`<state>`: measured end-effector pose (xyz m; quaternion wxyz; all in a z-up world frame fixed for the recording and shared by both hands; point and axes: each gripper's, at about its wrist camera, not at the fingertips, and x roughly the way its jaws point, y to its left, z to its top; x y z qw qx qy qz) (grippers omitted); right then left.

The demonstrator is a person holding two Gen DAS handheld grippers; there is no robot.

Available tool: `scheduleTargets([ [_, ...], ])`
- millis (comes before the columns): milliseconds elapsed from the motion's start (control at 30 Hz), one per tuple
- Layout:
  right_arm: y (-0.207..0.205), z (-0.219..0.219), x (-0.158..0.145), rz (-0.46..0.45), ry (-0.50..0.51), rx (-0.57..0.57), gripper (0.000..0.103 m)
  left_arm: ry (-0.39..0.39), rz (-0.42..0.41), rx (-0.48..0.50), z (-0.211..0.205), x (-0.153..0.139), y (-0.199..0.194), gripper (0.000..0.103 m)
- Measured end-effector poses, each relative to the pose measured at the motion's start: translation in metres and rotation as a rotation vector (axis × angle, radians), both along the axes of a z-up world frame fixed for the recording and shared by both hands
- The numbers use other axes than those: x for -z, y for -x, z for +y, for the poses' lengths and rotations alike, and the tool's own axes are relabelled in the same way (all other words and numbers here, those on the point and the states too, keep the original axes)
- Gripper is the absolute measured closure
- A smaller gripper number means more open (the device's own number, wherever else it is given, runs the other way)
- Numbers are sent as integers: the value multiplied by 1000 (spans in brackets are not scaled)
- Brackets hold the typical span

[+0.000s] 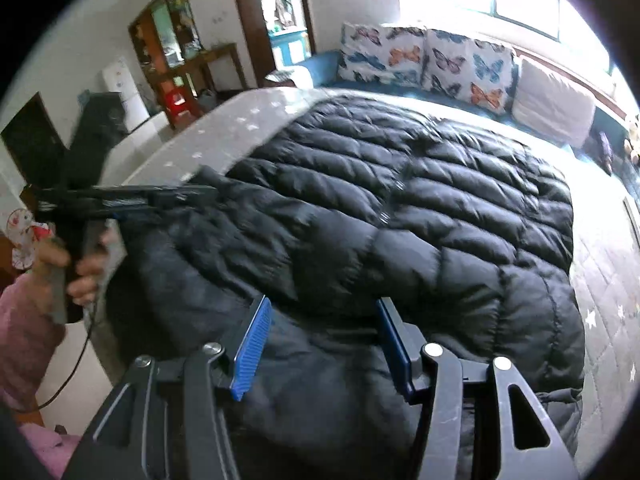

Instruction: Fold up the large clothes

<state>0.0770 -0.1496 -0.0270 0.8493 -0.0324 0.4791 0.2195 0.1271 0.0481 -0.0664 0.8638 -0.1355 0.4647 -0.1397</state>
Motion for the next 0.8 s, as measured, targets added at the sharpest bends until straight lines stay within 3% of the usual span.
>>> scheduleTargets([
  [100,1,14,20,44,46,-39,44,-12,-7,2,-2,2,2,85],
  [200,5,19,36,27,99,-63,43,-19,-7,9,-3,4,3,85],
  [333,8,1,15,45,60,-38,43,-22,1,14,-2,4,2,85],
  [533,28,-46,-3,2,142,58,43,-32,-9,14,-4,3,2,85],
  [667,33,-71,18,50,105,101,43,-45,-24,18,-5,3,4,85],
  [800,35,-64,37,4,116,102,43,-66,-39,18,-7,5,9,85],
])
